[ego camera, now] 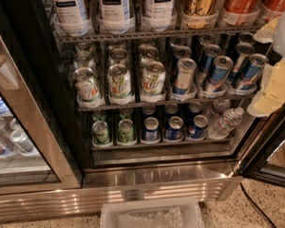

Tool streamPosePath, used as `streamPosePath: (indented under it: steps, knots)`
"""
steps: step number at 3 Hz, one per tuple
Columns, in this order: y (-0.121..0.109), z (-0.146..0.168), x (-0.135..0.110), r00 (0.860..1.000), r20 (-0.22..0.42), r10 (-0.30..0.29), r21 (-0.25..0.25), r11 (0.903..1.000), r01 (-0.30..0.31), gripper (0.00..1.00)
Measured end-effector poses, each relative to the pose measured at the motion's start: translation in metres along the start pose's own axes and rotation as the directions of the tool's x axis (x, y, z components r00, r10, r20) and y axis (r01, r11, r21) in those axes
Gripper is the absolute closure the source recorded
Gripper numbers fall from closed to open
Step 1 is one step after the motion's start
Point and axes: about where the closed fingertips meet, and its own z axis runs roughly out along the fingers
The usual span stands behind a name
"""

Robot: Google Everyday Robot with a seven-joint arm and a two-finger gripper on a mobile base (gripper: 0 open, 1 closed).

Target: Pick coke can from top shelf of fridge

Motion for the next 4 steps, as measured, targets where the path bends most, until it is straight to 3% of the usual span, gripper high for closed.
streamPosePath:
  steps: [1,2,3,4]
  knots:
    - [-0.017,-0.002,0.009,0.977,0.149,0.15,0.075,0.9839,-0.163,0.0]
    - [-0.034,0.01,0.021,0.915,0.326,0.237,0.097,0.9544,-0.282,0.0]
    - [-0.045,-0.005,0.01,0.876,0.41,0.256,0.118,0.9367,-0.33,0.0]
    - [-0.044,-0.006,0.008,0.871,0.421,0.253,0.123,0.9355,-0.331,0.0]
